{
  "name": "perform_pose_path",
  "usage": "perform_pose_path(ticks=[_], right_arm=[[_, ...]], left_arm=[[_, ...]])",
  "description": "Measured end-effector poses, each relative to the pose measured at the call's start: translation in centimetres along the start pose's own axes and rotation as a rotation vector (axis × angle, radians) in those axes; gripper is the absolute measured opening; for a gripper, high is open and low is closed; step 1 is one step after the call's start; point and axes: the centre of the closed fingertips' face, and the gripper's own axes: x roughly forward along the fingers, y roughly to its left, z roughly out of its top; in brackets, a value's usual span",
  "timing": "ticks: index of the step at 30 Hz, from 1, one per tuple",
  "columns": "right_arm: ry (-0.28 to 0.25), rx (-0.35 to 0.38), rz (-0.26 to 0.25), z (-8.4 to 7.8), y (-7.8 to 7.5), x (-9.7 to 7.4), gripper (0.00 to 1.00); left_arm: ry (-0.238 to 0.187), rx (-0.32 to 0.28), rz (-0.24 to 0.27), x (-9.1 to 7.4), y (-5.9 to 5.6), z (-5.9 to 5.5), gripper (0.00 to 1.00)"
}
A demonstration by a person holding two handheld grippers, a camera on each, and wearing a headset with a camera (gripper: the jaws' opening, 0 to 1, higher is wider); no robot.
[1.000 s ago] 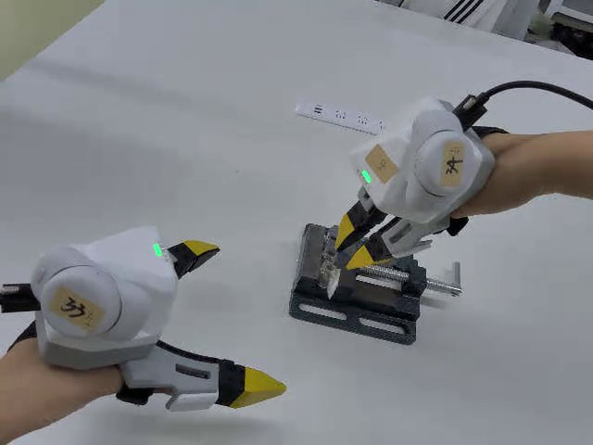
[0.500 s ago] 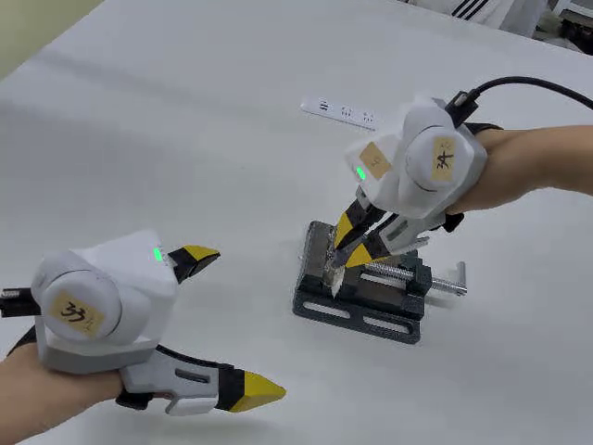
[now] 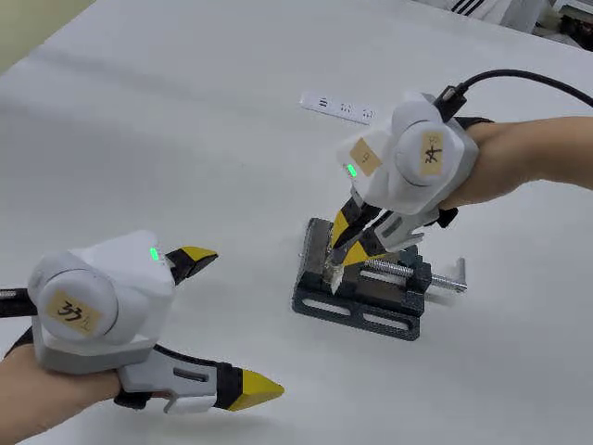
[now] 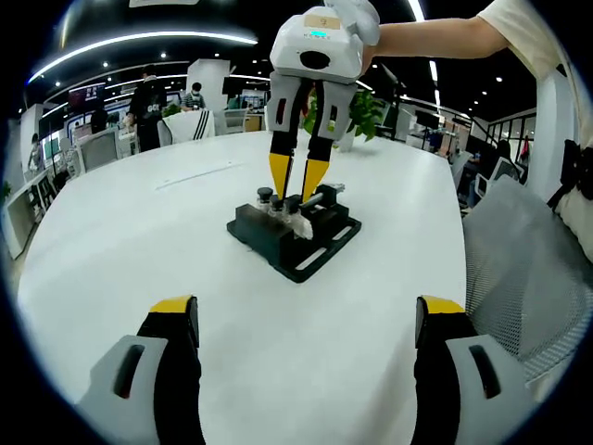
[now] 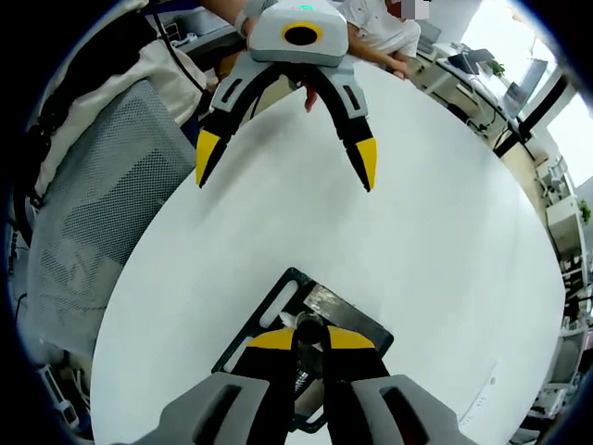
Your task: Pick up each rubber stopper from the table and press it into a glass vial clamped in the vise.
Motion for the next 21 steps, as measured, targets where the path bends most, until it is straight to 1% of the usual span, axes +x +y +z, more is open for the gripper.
perform_pose_path(ticks=[7, 9, 12, 17, 18, 20, 21], right_arm=[[0.006, 0.001, 0.003, 0.04, 0.03, -0.11, 0.04], [0.015, -0.016, 0.009, 0.00, -0.07, -0.09, 0.04], [0.031, -0.036, 0.026, 0.07, -0.05, -0.05, 0.04], [0.056, -0.031, 0.061, 0.13, -0.05, -0.02, 0.04], [0.063, -0.025, 0.065, 0.13, 0.01, 0.00, 0.04], [0.087, 0.037, 0.070, 0.01, 0.02, 0.01, 0.04], [0.086, 0.056, 0.079, 0.15, 0.00, 0.06, 0.04]], left_arm=[[0.002, -0.005, 0.001, -0.04, 0.08, -0.07, 0.97], [0.001, -0.007, -0.002, -0.03, 0.00, -0.05, 0.96], [0.000, -0.012, -0.004, 0.00, -0.04, -0.05, 0.96], [-0.002, -0.010, -0.003, 0.05, -0.10, 0.07, 0.96], [-0.002, -0.011, -0.002, 0.06, -0.09, 0.08, 0.96], [-0.003, -0.014, -0.003, 0.10, -0.12, 0.08, 0.96], [-0.003, -0.014, -0.004, 0.14, -0.14, 0.05, 0.96]])
